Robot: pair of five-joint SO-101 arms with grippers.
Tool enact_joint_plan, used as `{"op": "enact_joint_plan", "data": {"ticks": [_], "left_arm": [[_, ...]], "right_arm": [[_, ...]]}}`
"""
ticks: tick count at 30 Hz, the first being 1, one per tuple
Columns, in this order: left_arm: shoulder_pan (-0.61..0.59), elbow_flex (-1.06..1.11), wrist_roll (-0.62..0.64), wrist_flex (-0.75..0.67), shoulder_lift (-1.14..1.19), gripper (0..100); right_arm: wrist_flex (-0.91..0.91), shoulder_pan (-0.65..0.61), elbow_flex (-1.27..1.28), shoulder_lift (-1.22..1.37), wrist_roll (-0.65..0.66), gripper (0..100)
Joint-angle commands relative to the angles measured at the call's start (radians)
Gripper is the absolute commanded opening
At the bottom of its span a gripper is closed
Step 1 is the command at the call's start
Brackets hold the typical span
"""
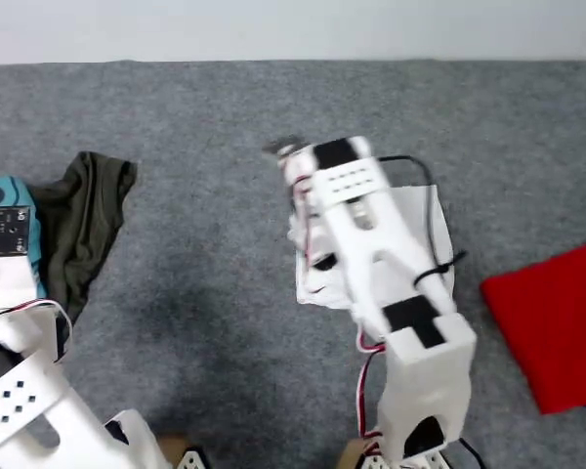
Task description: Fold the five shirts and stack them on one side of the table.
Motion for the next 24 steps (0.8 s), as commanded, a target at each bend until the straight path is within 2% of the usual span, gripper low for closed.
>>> {"op": "enact_joint_plan", "data": {"ticks": [1, 3, 6, 9, 18, 24], "left_arm": [[-0.003, -0.005, -0.008, -0.017, -0.014, 2], [-0.003, -0.005, -0.008, -0.017, -0.014, 2], [-0.003, -0.005, -0.008, -0.017, -0.014, 2], [-0.003, -0.005, -0.008, -0.017, -0.014, 2], [-0.003, -0.005, -0.008, -0.012, -0.014, 2], [-0.003, -0.005, -0.008, -0.011, -0.014, 2]], "right_arm": [[-0.027, 0.133, -0.049, -0.061, -0.055, 2.0], [-0.059, 0.189, -0.049, -0.048, -0.081, 7.4], [-0.11, 0.252, -0.049, -0.016, -0.12, 20.5], [-0.136, 0.271, -0.049, 0.033, -0.123, 29.1], [-0.226, 0.274, -0.054, 0.134, -0.124, 29.6], [-0.15, 0.291, -0.144, 0.094, -0.117, 29.9]]}}
